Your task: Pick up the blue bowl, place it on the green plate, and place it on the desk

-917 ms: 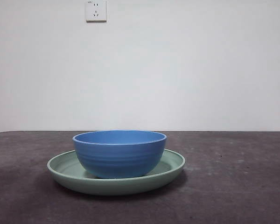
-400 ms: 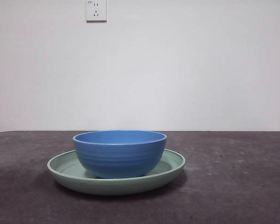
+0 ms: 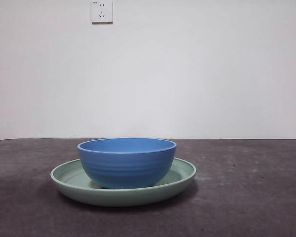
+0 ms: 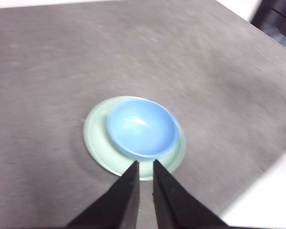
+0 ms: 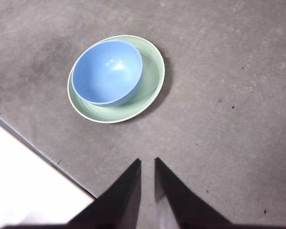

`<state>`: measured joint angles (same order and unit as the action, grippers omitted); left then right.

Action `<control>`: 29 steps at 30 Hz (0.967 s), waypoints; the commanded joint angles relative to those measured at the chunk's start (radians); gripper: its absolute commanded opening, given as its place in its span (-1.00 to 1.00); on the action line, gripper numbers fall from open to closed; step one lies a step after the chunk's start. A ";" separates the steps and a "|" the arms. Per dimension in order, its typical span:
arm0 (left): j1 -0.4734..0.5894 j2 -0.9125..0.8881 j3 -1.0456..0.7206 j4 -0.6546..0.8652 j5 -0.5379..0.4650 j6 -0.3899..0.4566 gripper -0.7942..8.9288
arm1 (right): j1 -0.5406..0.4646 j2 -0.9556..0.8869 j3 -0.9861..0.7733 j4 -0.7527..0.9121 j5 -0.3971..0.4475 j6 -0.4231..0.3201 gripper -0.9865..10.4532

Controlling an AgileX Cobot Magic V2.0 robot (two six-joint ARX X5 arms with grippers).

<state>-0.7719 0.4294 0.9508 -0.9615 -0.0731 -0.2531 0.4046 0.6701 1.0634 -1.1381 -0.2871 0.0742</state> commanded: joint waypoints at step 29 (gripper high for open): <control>0.784 -0.343 -0.814 0.730 -0.006 0.238 -0.74 | 0.005 0.006 0.018 0.009 0.000 -0.007 -0.76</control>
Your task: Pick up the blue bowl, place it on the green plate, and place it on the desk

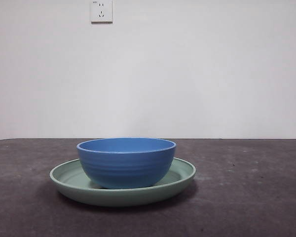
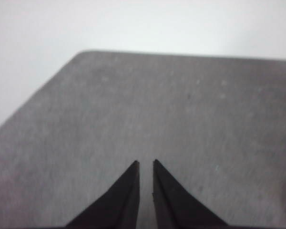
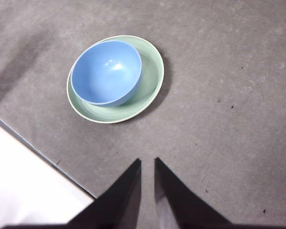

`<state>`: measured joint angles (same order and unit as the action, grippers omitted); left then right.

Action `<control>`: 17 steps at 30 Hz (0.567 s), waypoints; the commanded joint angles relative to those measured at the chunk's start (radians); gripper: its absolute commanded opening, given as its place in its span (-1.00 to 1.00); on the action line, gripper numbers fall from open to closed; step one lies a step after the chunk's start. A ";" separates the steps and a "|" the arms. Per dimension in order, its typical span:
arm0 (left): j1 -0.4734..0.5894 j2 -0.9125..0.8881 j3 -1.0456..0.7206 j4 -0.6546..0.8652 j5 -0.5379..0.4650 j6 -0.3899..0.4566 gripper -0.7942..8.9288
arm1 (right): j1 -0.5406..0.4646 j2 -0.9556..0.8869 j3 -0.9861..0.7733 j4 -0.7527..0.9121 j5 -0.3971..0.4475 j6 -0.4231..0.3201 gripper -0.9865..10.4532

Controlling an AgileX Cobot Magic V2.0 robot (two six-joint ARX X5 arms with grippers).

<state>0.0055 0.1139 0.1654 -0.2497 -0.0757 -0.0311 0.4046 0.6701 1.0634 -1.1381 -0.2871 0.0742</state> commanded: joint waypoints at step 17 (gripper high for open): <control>0.026 -0.111 -0.133 0.011 -0.002 -0.005 -0.74 | 0.005 0.006 0.018 0.009 0.000 -0.007 -0.76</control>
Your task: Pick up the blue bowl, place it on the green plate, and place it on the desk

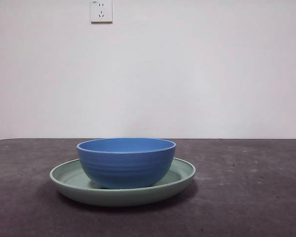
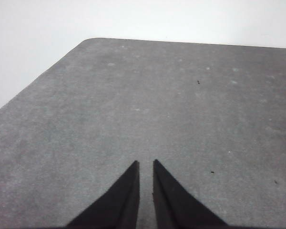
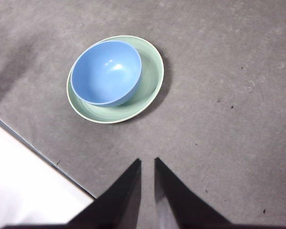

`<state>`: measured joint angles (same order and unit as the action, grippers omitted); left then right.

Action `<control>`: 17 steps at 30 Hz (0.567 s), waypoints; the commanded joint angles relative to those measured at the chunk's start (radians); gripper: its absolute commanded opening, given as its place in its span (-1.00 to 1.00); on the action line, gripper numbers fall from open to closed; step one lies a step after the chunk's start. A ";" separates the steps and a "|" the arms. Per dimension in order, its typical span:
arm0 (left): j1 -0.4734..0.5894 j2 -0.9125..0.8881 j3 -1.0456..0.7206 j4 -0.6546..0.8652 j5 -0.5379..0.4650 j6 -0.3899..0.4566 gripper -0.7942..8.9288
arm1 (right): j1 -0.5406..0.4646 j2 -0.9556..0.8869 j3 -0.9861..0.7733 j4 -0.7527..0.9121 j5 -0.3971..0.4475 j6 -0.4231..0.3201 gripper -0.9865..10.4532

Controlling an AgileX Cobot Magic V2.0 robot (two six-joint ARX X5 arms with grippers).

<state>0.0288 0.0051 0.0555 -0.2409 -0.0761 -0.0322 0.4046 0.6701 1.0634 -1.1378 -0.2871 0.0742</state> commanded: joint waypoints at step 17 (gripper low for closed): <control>0.003 -0.002 -0.034 0.032 0.171 -0.005 -0.74 | 0.005 0.006 0.018 0.010 0.000 -0.007 -0.76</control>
